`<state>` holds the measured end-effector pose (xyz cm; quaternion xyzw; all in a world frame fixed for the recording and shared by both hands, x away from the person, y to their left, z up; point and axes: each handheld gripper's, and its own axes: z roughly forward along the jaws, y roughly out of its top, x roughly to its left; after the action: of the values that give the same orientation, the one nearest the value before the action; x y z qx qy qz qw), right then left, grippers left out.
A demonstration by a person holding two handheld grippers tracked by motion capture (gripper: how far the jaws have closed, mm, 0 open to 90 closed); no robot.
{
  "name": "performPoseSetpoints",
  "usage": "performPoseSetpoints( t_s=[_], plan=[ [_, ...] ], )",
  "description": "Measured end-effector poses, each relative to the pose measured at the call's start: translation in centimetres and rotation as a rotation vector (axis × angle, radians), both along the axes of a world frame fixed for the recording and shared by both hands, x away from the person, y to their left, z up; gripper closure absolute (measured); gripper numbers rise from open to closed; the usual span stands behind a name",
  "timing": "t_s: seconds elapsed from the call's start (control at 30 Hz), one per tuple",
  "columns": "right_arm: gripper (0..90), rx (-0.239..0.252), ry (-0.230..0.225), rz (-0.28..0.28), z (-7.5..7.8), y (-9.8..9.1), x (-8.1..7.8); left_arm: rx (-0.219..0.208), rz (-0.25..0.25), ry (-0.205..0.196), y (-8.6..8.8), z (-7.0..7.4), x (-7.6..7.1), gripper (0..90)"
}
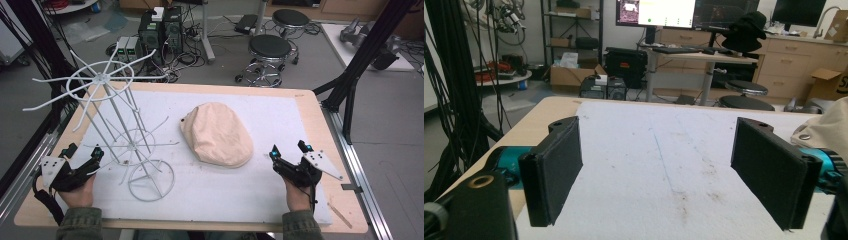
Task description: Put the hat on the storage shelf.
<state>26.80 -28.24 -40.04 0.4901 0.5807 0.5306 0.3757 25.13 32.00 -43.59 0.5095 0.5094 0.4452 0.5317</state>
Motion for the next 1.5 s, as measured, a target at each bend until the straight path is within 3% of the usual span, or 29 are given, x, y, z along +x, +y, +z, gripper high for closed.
performPoseSetpoints(
  t_s=[0.33,0.53,0.8,0.9,1.1,1.5],
  plan=[
    [9.3,-0.016,-0.039,0.006,3.6,1.7,2.7,-0.008,0.011,-0.006,0.1,0.0,0.0,20.4],
    [9.3,-0.031,-0.076,0.020,4.7,3.0,3.8,-0.010,0.010,-0.009,0.2,0.0,0.0,20.4],
    [9.3,-0.047,-0.083,0.032,6.2,4.2,5.9,-0.010,0.006,-0.010,0.2,-0.1,0.0,20.4],
    [9.3,-0.054,-0.084,0.041,6.6,4.6,6.7,-0.009,0.005,-0.011,0.2,-0.1,0.1,20.4],
    [9.3,-0.007,-0.103,0.054,7.3,5.2,7.8,-0.005,0.000,-0.011,0.1,-0.1,0.1,20.4],
    [9.3,-0.028,-0.053,0.078,7.6,6.4,11.2,0.010,-0.007,-0.017,-0.1,0.0,0.1,20.5]
  ],
)
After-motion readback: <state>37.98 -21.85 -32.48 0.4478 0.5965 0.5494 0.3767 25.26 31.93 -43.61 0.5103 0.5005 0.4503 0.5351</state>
